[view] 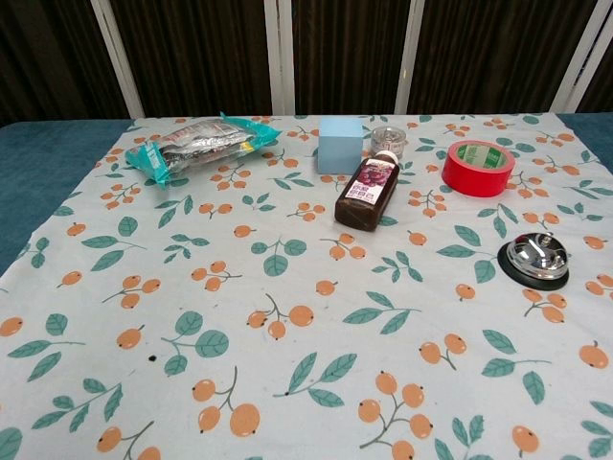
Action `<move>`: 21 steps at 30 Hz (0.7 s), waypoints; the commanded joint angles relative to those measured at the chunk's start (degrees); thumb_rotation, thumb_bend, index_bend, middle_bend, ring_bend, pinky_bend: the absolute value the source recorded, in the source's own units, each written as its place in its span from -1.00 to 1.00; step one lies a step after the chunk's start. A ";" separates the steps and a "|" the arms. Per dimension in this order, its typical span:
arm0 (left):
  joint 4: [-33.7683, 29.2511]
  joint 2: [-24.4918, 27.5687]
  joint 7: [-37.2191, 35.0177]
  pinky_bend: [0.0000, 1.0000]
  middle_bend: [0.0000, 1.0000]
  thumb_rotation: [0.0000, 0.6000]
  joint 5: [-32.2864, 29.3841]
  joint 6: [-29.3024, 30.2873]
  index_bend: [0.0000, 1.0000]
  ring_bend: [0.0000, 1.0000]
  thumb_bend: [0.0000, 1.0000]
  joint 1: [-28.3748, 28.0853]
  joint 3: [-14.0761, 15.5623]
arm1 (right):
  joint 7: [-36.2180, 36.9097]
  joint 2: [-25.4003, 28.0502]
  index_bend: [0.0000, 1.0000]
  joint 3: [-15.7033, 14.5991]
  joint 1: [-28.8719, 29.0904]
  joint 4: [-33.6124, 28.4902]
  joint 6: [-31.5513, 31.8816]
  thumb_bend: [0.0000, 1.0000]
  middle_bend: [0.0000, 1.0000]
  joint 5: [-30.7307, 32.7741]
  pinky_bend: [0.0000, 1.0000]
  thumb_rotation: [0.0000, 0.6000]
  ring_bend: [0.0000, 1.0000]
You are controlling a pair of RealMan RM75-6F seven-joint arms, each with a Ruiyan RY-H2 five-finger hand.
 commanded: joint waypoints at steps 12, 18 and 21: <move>0.31 0.00 -0.27 -0.82 -1.00 1.00 1.30 1.12 -0.86 -1.00 -0.41 0.53 0.49 | 1.01 0.07 -0.95 -0.26 -0.22 0.02 0.64 0.85 -1.00 -0.97 -1.00 1.00 -1.00; 0.13 -0.18 0.09 -0.82 -1.00 1.00 0.54 0.44 -0.86 -1.00 -0.41 0.24 0.16 | 0.75 -0.21 -0.95 -0.41 0.24 0.34 -0.58 0.85 -1.00 -0.76 -1.00 1.00 -1.00; -0.01 -0.33 0.54 -0.82 -1.00 1.00 0.61 0.01 -0.86 -1.00 -0.41 0.01 0.20 | 0.86 -0.73 -0.95 -0.60 0.78 0.78 -1.04 0.85 -1.00 -1.67 -1.00 1.00 -1.00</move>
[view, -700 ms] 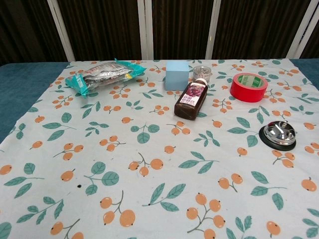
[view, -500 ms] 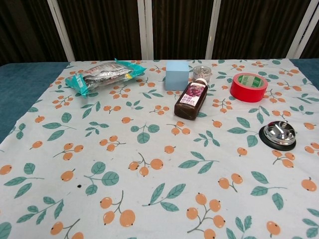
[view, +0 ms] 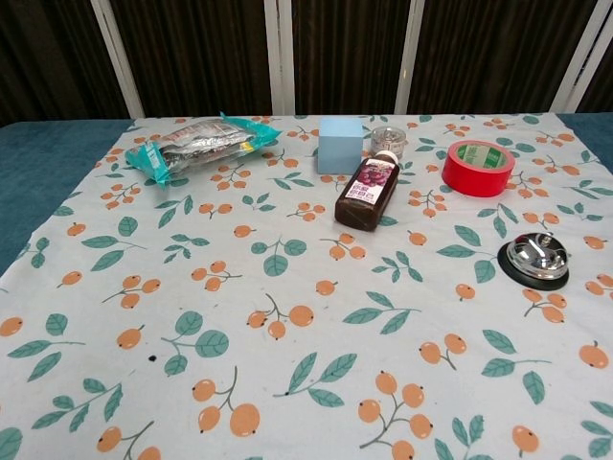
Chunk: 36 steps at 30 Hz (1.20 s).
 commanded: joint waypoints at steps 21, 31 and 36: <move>-0.43 0.13 0.35 -0.82 -1.00 1.00 -0.72 -0.86 -0.86 -1.00 -0.41 -0.24 -0.09 | -1.52 -10.23 -0.95 4.26 11.56 4.65 -14.79 1.00 -1.00 2.57 -1.00 1.00 -1.00; -0.50 0.24 0.15 -0.82 -1.00 1.00 -1.06 -0.87 -0.86 -1.00 -0.41 -0.25 -0.24 | 0.44 -16.95 -0.95 6.11 16.19 10.79 -21.14 1.00 -1.00 6.92 -1.00 1.00 -1.00; -0.52 0.46 -0.32 -0.82 -1.00 1.00 -1.21 -0.74 -0.86 -1.00 -0.41 -0.16 -0.30 | 2.40 -20.17 -0.95 6.28 17.58 14.60 -22.96 1.00 -1.00 8.07 -1.00 1.00 -1.00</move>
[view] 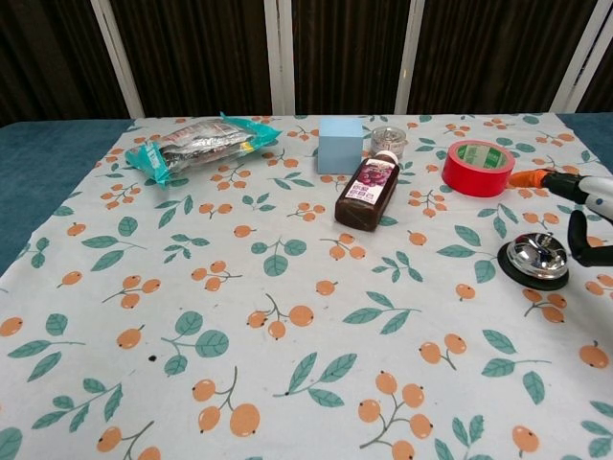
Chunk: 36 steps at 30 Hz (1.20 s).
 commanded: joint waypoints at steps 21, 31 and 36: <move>-0.10 0.10 -0.22 -0.82 -1.00 1.00 -1.14 0.21 -0.86 -1.00 -0.41 0.10 -0.62 | 7.41 -12.62 -0.95 -0.36 6.14 17.93 -8.53 1.00 -1.00 3.24 -1.00 1.00 -1.00; -0.20 0.13 -0.17 -0.82 -1.00 1.00 -1.75 -0.42 -0.86 -1.00 -0.41 -0.26 -0.92 | 8.55 -11.37 -0.95 0.69 6.90 16.93 -3.74 1.00 -1.00 0.83 -1.00 1.00 -1.00; -0.26 0.20 -0.20 -0.82 -1.00 1.00 -1.53 -0.42 -0.86 -1.00 -0.41 -0.25 -0.78 | 5.85 -6.10 -0.95 2.57 6.31 8.79 1.97 1.00 -1.00 -0.92 -1.00 1.00 -1.00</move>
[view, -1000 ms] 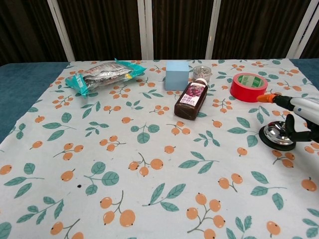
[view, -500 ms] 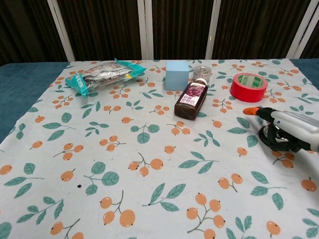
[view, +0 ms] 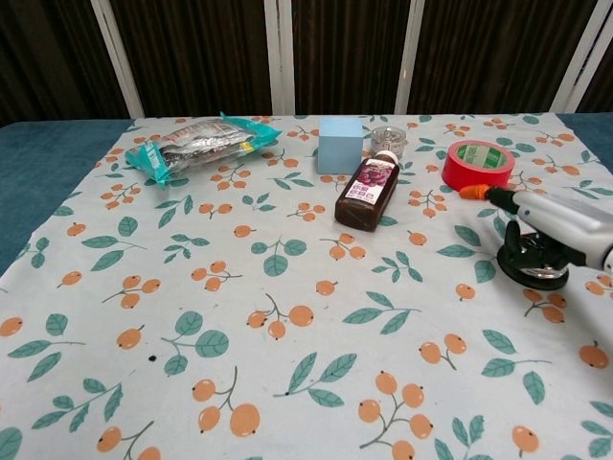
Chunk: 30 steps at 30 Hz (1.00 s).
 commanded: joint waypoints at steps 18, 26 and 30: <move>-0.01 0.29 -0.73 -0.82 -1.00 1.00 0.71 0.57 -0.86 -1.00 -0.41 0.39 0.47 | -16.32 29.19 -0.95 -5.96 -16.31 -37.92 22.98 1.00 -1.00 -8.17 -1.00 1.00 -1.00; 0.30 0.56 -1.75 -0.82 -1.00 1.00 1.70 1.53 -0.86 -1.00 -0.41 0.87 0.88 | -16.66 29.83 -0.95 -8.99 -21.02 -33.96 26.60 0.96 -1.00 -8.15 -1.00 1.00 -1.00; 0.47 0.67 -2.15 -0.82 -1.00 1.00 1.97 1.75 -0.86 -1.00 -0.41 1.04 1.06 | -13.01 29.04 -0.95 -8.53 -21.88 -30.35 26.62 0.92 -1.00 -5.95 -1.00 1.00 -1.00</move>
